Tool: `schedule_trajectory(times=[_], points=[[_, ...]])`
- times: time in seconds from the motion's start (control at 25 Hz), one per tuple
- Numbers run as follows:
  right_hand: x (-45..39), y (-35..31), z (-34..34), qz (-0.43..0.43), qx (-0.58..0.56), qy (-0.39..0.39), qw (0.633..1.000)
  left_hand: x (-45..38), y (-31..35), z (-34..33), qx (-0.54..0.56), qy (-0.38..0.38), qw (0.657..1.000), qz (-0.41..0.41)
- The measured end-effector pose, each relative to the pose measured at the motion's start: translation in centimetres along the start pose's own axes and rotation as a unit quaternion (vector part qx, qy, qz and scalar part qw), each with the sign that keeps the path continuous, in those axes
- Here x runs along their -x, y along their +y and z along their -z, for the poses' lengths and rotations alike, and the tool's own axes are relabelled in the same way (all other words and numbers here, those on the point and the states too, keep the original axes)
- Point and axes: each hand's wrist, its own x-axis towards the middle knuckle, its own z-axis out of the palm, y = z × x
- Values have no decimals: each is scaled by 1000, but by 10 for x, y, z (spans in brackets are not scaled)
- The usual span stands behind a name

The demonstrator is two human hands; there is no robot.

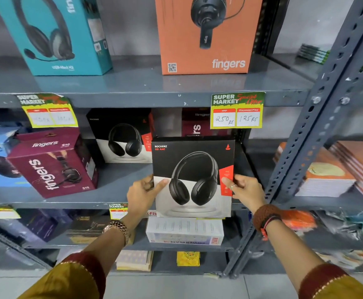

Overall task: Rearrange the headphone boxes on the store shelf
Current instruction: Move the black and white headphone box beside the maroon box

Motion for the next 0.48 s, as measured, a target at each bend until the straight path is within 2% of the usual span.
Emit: schedule_trajectory(times=[0.36, 0.48], points=[[-13, -38, -90, 45, -12, -55, 997, -15, -44, 72, 61, 18, 998, 3], [-15, -54, -134, 52, -32, -67, 996, -28, -59, 96, 80, 27, 996, 38]])
